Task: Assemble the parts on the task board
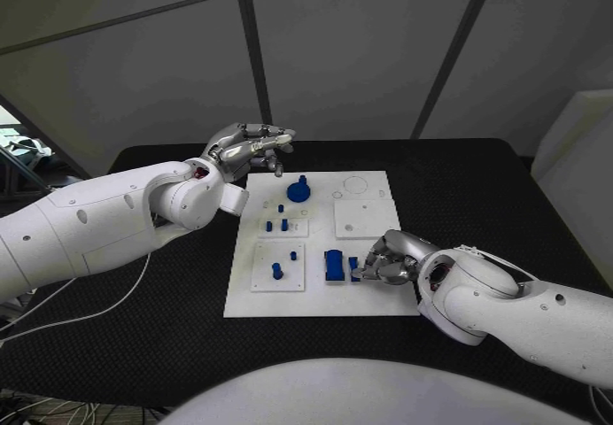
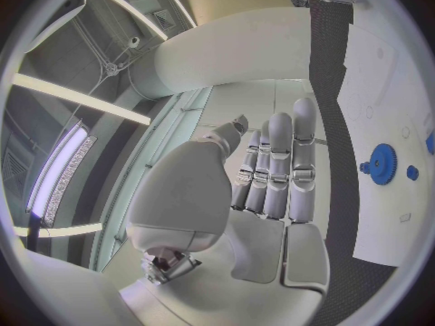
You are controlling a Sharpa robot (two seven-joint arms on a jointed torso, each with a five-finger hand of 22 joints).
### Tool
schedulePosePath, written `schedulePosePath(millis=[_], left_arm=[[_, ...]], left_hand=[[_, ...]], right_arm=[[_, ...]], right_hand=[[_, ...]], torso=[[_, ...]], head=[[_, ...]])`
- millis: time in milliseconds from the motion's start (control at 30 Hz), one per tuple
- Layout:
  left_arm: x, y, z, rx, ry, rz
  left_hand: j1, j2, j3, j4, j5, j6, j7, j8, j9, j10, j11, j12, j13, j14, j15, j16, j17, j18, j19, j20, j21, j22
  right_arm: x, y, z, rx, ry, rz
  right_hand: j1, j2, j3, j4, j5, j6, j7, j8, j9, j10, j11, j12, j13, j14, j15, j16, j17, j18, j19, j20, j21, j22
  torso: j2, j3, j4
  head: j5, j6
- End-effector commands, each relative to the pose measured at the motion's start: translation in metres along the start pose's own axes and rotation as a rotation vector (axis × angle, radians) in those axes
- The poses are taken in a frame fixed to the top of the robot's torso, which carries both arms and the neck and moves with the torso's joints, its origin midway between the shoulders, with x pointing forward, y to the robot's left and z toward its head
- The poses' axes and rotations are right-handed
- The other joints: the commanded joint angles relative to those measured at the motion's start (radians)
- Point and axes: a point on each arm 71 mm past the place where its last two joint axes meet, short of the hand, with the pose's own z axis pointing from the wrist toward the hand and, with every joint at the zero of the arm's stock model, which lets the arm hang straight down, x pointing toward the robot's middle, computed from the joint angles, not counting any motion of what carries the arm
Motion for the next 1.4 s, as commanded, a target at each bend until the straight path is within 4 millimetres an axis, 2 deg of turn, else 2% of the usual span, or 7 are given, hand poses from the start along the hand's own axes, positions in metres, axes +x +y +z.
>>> schedulePosePath(millis=[33, 233, 400, 933, 1300, 1333, 1400], left_arm=[[0.000, -0.001, 0.001, 0.005, 0.007, -0.005], [-0.002, 0.000, 0.002, 0.007, -0.005, -0.001], [-0.005, 0.001, 0.004, 0.012, -0.023, -0.012], [-0.036, 0.017, 0.030, 0.091, -0.268, -0.088], [-0.031, 0.040, 0.042, 0.117, -0.359, -0.070], [-0.028, 0.043, 0.043, 0.063, -0.306, -0.081], [-0.027, 0.043, 0.043, 0.063, -0.306, -0.080]], left_hand=[[0.004, 0.000, -0.005, 0.000, 0.004, -0.006, 0.001, 0.004, -0.001, -0.005, 0.001, 0.005, -0.001, -0.006, 0.001, 0.006, -0.001, -0.004, 0.001, 0.006, -0.006, -0.001], [-0.003, -0.004, -0.011, 0.005, 0.004, -0.011, 0.003, 0.008, -0.002, -0.012, 0.003, 0.004, -0.005, -0.012, 0.003, 0.003, -0.005, -0.005, -0.003, 0.008, -0.011, -0.003], [-0.039, -0.025, -0.050, 0.034, 0.004, -0.013, -0.002, 0.030, -0.002, -0.040, 0.010, -0.029, -0.037, -0.099, 0.017, -0.097, -0.062, -0.005, -0.086, 0.023, -0.084, -0.044], [0.012, 0.006, -0.171, 0.091, 0.005, 0.062, -0.042, -0.113, -0.008, 0.081, 0.062, -0.397, -0.157, -0.233, 0.131, -0.845, -0.375, -0.003, -0.589, 0.168, -0.549, -0.490], [0.022, 0.024, -0.234, 0.088, 0.006, 0.061, -0.033, -0.188, -0.008, 0.001, 0.052, -0.509, -0.158, -0.256, 0.138, -0.957, -0.391, -0.008, -0.737, 0.175, -0.554, -0.602], [-0.393, 0.084, -0.271, 0.011, -0.069, -0.226, -0.087, -0.261, -0.072, -0.280, 0.003, -0.568, -0.219, -0.522, 0.087, -1.034, -0.454, -0.056, -0.873, 0.087, -0.607, -0.666], [-0.400, 0.084, -0.276, 0.011, -0.069, -0.236, -0.084, -0.261, -0.072, -0.294, 0.002, -0.568, -0.219, -0.533, 0.087, -1.034, -0.454, -0.056, -0.876, 0.084, -0.607, -0.668]], right_arm=[[-0.003, 0.007, -0.004, -0.118, -0.017, 0.102], [-0.022, 0.004, -0.003, -0.265, 0.009, 0.338], [-0.053, -0.014, 0.014, -0.299, -0.031, 0.583], [-0.120, -0.052, 0.087, -0.385, -0.267, 0.898], [-0.124, -0.061, 0.114, -0.379, -0.309, 0.889], [-0.122, -0.063, 0.114, -0.320, -0.317, 0.871], [-0.122, -0.063, 0.114, -0.321, -0.319, 0.873]], right_hand=[[0.005, -0.004, -0.011, -0.001, 0.005, -0.021, 0.004, -0.006, -0.004, -0.017, 0.005, -0.028, -0.021, 0.056, -0.001, -0.013, 0.020, -0.014, 0.087, -0.002, -0.017, 0.238], [0.084, 0.015, -0.018, -0.035, 0.015, -0.098, 0.044, -0.058, -0.032, -0.158, 0.040, -0.261, -0.183, 0.000, 0.026, -0.168, -0.167, 0.042, -0.046, 0.020, -0.221, 0.057], [0.174, 0.044, -0.005, -0.056, -0.049, -0.172, 0.091, -0.139, -0.078, -0.380, 0.089, -0.661, -0.489, -0.218, 0.074, -0.704, -0.661, 0.158, -0.401, 0.063, -0.843, -0.447], [0.197, 0.051, 0.063, -0.140, -0.130, -0.155, 0.111, -0.300, -0.334, -0.348, 0.182, -1.115, -1.198, -0.416, 0.204, -1.363, -1.162, 0.162, -0.513, 0.218, -1.501, -1.026], [0.126, 0.077, 0.042, -0.211, -0.131, -0.167, 0.119, -0.302, -0.422, -0.402, 0.202, -1.118, -1.221, -0.469, 0.234, -1.363, -1.246, 0.160, -0.616, 0.255, -1.501, -1.161], [-0.286, 0.008, 0.070, -0.246, -0.212, -0.431, 0.070, -0.363, -0.450, -0.696, 0.148, -1.180, -1.283, -0.763, 0.188, -1.423, -1.307, 0.103, -0.864, 0.171, -1.560, -1.203], [-0.300, 0.008, 0.070, -0.246, -0.212, -0.441, 0.069, -0.363, -0.521, -0.708, 0.148, -1.180, -1.283, -0.774, 0.188, -1.423, -1.307, 0.102, -0.875, 0.168, -1.560, -1.206]], torso=[[-0.002, -0.0003, -0.0002], [-0.007, -0.0002, 0.0019], [-0.015, -0.0038, 0.0027], [-0.079, -0.0319, -0.0147], [-0.099, -0.0286, -0.0054], [-0.093, -0.0300, -0.0109], [-0.092, -0.0297, -0.0095]], head=[[-0.003, 0.006], [-0.014, 0.020], [-0.029, 0.042], [-0.050, 0.173], [-0.044, 0.201], [-0.045, 0.193], [-0.045, 0.194]])
